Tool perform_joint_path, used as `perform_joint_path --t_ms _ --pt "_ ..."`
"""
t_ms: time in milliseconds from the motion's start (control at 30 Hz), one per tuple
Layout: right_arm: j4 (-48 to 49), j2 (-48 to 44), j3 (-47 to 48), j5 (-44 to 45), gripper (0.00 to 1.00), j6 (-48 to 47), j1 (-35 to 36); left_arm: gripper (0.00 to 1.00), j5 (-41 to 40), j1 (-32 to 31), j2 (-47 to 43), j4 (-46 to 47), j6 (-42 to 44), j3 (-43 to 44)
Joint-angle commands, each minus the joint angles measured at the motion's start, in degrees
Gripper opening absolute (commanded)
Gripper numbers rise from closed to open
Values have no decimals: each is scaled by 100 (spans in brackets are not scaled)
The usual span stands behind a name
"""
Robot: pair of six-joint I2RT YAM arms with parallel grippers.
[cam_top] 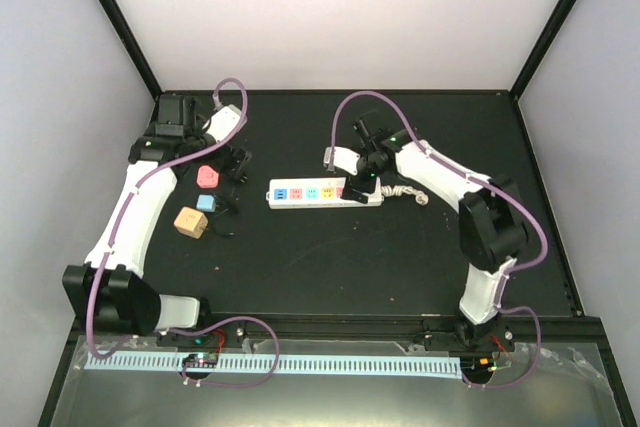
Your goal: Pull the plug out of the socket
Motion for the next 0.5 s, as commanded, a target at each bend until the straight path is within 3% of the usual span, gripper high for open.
perform_joint_path --t_ms 0,467 --pt "-276 556 568 401 100 -417 141 99 491 -16 -460 -12 -192 -249" --pt "-948 2183 1978 466 100 -622 386 99 677 -9 -1086 311 -430 -683"
